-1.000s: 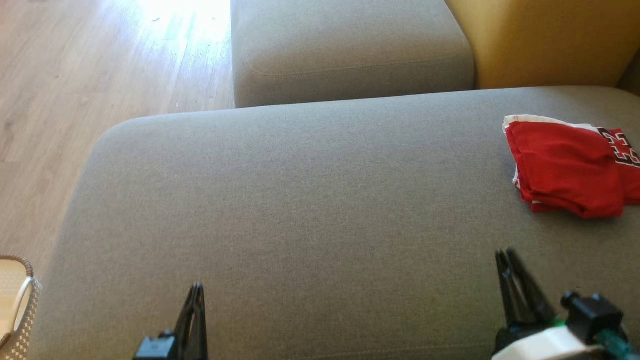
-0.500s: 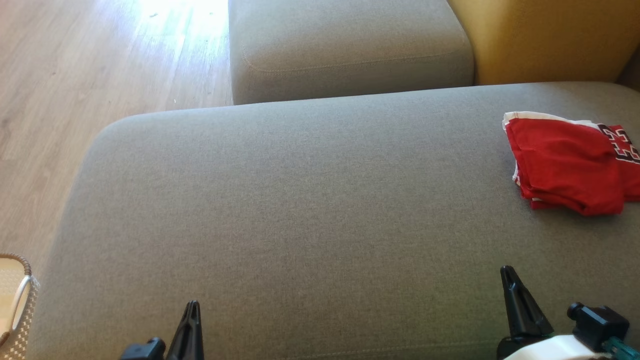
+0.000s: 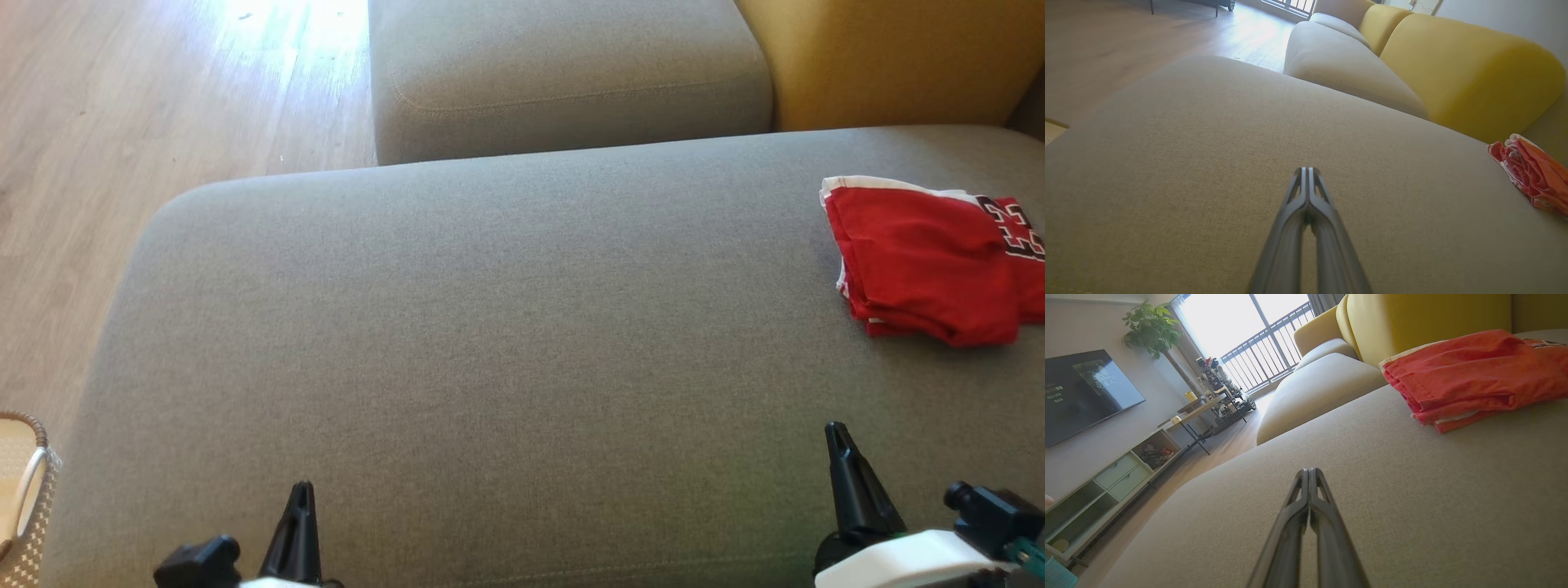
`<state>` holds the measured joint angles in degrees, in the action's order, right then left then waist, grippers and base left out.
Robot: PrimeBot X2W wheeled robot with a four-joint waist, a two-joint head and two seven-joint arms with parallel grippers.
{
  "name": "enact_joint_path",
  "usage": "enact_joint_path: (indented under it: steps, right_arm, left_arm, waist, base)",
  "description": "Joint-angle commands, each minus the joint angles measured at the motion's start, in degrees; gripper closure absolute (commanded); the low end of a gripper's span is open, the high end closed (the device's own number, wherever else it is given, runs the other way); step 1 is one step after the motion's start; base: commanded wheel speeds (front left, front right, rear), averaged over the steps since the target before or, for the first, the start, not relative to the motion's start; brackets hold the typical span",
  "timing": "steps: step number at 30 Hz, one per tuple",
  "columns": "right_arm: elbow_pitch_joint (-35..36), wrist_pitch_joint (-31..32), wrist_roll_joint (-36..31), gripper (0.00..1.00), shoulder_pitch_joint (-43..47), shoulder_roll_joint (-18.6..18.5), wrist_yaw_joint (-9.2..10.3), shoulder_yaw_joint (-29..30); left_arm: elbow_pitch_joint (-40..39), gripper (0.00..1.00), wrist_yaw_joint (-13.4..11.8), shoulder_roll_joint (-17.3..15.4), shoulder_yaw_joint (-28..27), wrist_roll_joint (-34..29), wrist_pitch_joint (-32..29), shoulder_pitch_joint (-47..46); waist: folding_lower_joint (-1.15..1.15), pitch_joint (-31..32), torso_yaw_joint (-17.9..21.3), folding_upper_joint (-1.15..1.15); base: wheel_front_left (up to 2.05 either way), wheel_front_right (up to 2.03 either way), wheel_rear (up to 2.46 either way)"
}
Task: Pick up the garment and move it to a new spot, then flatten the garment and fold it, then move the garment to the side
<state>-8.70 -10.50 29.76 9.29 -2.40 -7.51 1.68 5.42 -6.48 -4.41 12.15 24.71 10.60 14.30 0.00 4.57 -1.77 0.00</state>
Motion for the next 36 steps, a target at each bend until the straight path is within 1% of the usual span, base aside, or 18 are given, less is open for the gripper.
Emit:
enact_joint_path:
  steps: [1, 36]
  right_arm:
    - [1.51, 0.38, 1.82, 1.00, -3.13, -0.86, 0.00, 0.05]
    - [-0.90, 5.57, 24.28, 1.00, -7.50, -1.40, 0.01, 0.83]
  left_arm:
    - [-1.48, 1.00, 0.64, -0.56, -1.34, 1.86, -0.22, -3.50]
    - [2.05, 1.00, 5.42, -0.88, -6.07, 26.56, -5.07, -9.51]
  waist:
    - [0.00, -0.07, 0.03, 0.00]
    - [0.00, -1.73, 0.65, 0.00]
  base:
    - [0.00, 0.00, 0.00]
    - [0.00, 0.00, 0.00]
